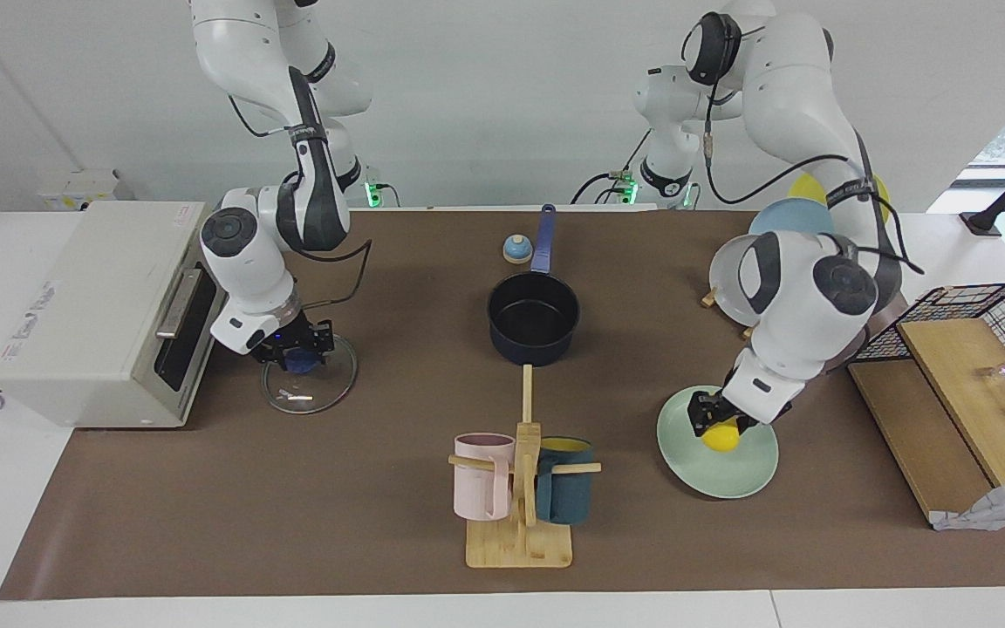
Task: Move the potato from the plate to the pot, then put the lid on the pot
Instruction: 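Carry the potato over the pot and release it with the left gripper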
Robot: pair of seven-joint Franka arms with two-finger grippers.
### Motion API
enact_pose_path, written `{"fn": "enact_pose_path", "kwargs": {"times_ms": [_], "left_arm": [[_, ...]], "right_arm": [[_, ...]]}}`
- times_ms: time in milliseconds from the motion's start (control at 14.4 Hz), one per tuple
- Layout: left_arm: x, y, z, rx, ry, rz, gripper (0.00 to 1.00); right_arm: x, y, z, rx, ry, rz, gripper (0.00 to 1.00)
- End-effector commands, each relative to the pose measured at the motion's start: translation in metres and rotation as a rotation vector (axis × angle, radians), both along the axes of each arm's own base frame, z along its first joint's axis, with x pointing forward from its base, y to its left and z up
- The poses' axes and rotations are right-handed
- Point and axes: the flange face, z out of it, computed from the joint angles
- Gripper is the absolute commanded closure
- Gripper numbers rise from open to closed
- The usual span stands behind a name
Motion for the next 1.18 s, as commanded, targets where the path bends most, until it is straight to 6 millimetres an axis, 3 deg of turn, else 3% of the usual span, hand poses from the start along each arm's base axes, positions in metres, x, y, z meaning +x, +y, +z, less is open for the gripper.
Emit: {"fn": "enact_pose_path", "kwargs": {"times_ms": [0, 69, 277, 347, 485, 624, 1109], "left_arm": [[-0.074, -0.056, 0.084, 0.011, 0.051, 0.069, 1.00], [-0.100, -0.084, 0.090, 0.016, 0.062, 0.087, 1.00], [-0.176, -0.159, 0.059, 0.020, 0.059, 0.112, 1.00], [-0.195, -0.170, 0.045, 0.004, 0.031, 0.110, 1.00], [-0.223, -0.188, 0.008, -0.002, 0.018, 0.082, 1.00], [-0.235, -0.213, -0.030, 0.006, 0.030, 0.082, 1.00], [-0.252, -0.236, -0.108, 0.047, 0.006, 0.063, 1.00]], "right_arm": [[0.013, 0.014, 0.015, 0.016, 0.011, 0.033, 1.00], [0.015, 0.022, 0.017, 0.015, 0.013, 0.044, 1.00], [0.022, 0.029, 0.028, 0.015, 0.023, 0.050, 1.00], [0.025, 0.031, 0.037, 0.014, 0.034, 0.044, 1.00], [0.030, 0.058, 0.052, 0.009, 0.053, 0.025, 1.00], [0.031, 0.074, 0.057, 0.002, 0.070, 0.004, 1.00], [0.031, 0.076, 0.057, 0.002, 0.070, 0.005, 1.00]]}}
